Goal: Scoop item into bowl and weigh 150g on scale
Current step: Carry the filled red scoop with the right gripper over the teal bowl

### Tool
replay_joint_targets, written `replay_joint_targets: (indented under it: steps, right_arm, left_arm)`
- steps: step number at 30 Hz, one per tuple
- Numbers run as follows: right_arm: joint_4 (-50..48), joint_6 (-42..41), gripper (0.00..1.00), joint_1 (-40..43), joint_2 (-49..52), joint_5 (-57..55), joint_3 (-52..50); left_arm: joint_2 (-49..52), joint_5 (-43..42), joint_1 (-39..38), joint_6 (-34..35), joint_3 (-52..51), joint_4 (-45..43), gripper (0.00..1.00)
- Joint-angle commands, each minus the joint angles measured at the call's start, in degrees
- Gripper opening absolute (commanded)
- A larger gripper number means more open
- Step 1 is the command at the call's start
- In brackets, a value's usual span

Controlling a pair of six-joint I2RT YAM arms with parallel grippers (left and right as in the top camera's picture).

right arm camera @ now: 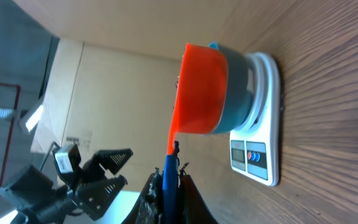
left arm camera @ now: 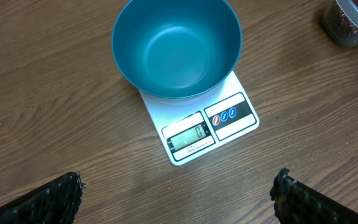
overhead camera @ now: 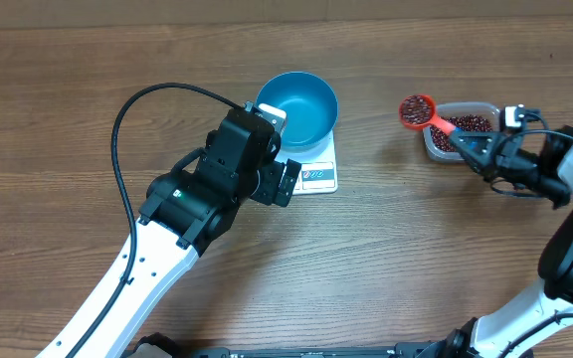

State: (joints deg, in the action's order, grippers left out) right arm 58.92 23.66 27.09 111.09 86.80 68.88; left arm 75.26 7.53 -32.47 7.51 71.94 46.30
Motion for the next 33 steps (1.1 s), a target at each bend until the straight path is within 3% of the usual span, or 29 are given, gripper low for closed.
replay_joint_targets:
  steps: [1, 14, 33]
  right_arm:
    - [-0.39, 0.90, 0.04, -2.95, 0.15, 3.13, -0.28]
    - [-3.32, -0.26, 0.04, -10.45, 0.15, 3.13, -0.24]
    - [-23.61, -20.90, 0.04, -15.61, 0.15, 3.08, -0.24]
  left_arm:
    - [-0.63, 0.52, 0.31, -0.24, 0.92, -0.02, 0.99]
    - [-0.66, 0.52, 0.31, -0.24, 0.92, -0.02, 1.00]
    - [-0.63, 0.55, 0.31, -0.22, 0.92, -0.02, 0.99]
